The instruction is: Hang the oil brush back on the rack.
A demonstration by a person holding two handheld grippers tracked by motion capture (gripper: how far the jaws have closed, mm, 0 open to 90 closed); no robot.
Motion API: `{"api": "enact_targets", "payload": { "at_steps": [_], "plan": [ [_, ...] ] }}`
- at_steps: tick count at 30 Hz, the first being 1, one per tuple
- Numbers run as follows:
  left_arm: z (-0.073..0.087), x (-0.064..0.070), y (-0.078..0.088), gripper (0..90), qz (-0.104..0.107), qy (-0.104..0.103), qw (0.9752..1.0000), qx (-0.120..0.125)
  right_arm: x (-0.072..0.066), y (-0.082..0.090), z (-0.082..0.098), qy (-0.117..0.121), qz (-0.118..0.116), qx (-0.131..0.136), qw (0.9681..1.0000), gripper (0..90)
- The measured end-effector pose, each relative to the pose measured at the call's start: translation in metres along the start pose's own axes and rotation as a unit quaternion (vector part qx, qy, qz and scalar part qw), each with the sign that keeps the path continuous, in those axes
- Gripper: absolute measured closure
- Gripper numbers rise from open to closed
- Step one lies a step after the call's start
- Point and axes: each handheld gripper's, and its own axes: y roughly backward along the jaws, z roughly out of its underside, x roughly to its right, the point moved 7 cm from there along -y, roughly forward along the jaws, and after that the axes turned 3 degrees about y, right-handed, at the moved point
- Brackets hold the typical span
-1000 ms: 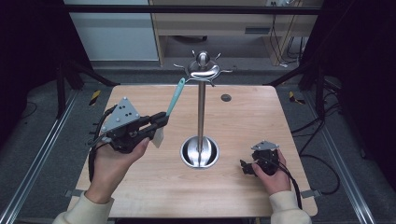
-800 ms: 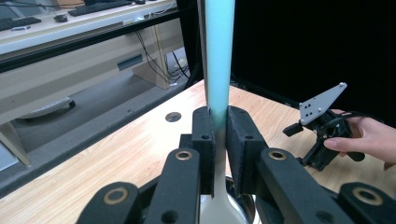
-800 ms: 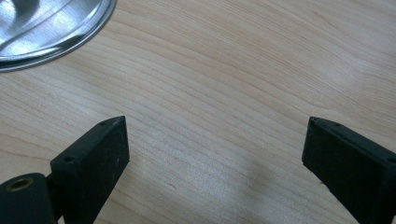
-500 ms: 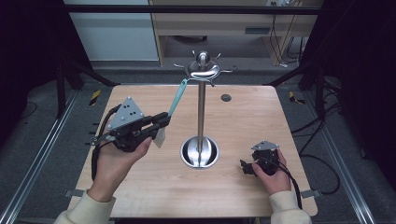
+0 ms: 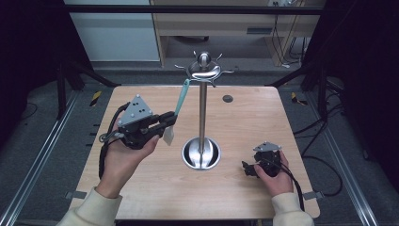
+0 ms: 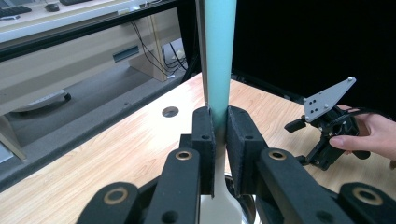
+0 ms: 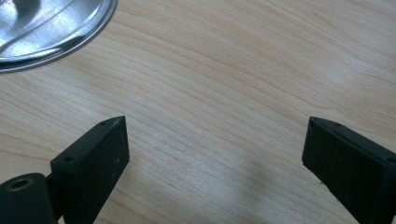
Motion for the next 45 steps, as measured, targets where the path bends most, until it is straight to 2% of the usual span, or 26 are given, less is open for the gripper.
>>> {"api": "enact_targets", "payload": {
  "at_steps": [33,45],
  "plan": [
    [-0.002,-0.004,-0.015,81.6,0.005,0.006,0.9999,-0.009,0.001,0.001,0.000,0.000,0.002,0.000,1.0000,7.9],
    [-0.004,-0.007,-0.020,81.5,-0.002,0.006,0.9999,-0.011,0.001,0.001,0.000,0.001,0.001,0.000,1.0000,7.9]
  ]
}}
